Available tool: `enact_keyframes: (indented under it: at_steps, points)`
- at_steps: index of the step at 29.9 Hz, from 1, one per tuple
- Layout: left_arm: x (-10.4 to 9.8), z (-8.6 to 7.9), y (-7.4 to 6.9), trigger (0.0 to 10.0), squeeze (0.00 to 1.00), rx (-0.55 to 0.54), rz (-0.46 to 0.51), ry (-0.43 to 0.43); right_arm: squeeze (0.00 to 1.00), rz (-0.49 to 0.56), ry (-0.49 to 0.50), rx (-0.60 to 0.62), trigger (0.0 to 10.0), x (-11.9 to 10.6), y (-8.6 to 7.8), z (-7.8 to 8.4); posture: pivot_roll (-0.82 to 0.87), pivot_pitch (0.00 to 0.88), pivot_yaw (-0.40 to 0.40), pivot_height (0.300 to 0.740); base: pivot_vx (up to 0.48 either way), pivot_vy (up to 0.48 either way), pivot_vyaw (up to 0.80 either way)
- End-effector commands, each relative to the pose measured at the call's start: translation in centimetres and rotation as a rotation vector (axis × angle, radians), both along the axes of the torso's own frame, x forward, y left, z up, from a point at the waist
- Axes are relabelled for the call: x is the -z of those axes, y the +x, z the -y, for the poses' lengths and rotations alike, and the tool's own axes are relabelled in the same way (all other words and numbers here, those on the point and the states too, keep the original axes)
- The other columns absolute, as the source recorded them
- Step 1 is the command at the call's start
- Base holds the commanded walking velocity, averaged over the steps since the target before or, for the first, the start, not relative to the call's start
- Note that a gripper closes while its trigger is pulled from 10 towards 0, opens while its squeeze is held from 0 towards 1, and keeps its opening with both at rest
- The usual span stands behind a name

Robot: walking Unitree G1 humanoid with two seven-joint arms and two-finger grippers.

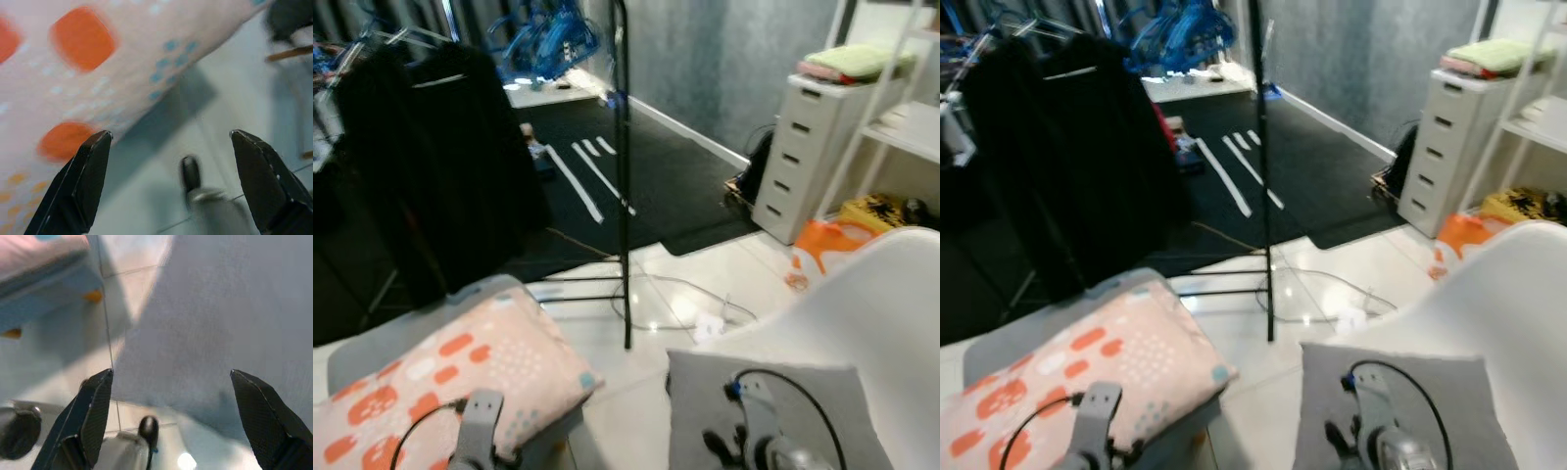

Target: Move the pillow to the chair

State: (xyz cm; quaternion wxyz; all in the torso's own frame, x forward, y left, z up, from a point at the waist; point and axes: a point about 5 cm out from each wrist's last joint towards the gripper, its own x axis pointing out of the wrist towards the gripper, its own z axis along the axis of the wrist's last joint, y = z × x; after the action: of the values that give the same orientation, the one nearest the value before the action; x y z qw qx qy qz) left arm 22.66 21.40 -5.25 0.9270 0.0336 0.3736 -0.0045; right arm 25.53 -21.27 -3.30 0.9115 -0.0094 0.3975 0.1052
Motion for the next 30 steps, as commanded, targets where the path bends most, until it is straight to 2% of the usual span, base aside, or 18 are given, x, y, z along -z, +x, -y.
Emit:
enact_keyframes:
  at_steps: [1, 30]
  points:
    - [0.33, 0.06, -0.44, 10.0, 0.00, 0.006, -0.023, 0.002, 0.00, -0.023, 0.009, 0.001, 10.0, 0.48, -0.62, -0.09, -0.15, 0.000, -0.018, 0.740, 0.000, 0.000, 0.78]
    - [0.04, 0.17, 0.02, 10.0, 0.00, 0.012, -0.006, -0.003, 0.00, -0.017, 0.011, -0.006, 10.0, 0.30, -0.37, -0.15, -0.15, 0.000, -0.016, 0.740, 0.000, 0.000, 0.78]
